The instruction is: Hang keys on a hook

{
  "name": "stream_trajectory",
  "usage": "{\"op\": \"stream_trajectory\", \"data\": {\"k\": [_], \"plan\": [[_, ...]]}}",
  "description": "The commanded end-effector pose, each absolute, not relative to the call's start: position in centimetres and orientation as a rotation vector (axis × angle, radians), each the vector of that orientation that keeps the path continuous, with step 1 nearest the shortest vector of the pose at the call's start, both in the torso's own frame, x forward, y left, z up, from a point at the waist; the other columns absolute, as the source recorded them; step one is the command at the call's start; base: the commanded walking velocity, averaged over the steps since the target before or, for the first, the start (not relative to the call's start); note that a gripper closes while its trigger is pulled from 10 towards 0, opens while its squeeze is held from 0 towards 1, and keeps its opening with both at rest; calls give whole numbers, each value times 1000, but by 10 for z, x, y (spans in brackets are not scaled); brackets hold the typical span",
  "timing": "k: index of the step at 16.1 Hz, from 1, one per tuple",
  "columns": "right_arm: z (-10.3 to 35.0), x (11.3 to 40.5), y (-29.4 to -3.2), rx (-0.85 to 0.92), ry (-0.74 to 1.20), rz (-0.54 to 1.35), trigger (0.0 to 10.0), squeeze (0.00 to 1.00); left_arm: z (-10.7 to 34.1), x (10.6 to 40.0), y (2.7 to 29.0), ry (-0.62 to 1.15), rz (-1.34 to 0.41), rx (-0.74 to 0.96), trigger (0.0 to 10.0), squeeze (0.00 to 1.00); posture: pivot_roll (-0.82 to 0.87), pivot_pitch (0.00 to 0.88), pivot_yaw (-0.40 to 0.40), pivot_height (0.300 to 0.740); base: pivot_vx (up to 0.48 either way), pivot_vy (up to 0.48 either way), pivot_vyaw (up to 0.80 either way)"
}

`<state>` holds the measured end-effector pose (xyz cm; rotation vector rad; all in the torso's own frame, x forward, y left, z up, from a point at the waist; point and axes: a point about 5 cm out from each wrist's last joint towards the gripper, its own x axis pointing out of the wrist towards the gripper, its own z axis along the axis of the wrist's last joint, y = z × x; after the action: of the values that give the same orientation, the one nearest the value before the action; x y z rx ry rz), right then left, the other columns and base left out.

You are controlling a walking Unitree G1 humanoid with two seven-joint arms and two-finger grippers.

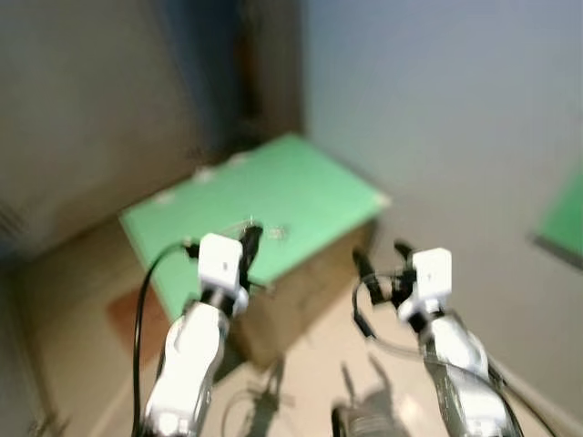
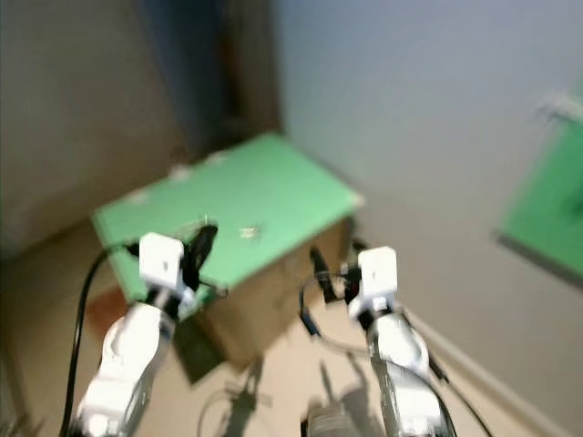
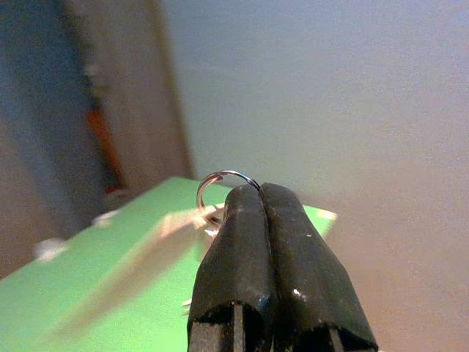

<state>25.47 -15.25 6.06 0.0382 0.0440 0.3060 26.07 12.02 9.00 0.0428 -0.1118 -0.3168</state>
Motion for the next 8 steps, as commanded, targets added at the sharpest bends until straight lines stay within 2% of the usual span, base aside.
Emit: {"op": "stream_trajectory", "data": {"k": [1, 8], "plan": [[59, 254, -149, 44, 57, 312, 10000, 0, 89, 263, 122, -101, -333, 62, 0, 0, -225, 42, 113, 740, 0, 0, -763], [53, 252, -145, 42, 80, 320, 10000, 0, 83, 264, 115, -69, -417, 67, 0, 0, -240, 29, 119, 740, 0, 0, -766]]}}
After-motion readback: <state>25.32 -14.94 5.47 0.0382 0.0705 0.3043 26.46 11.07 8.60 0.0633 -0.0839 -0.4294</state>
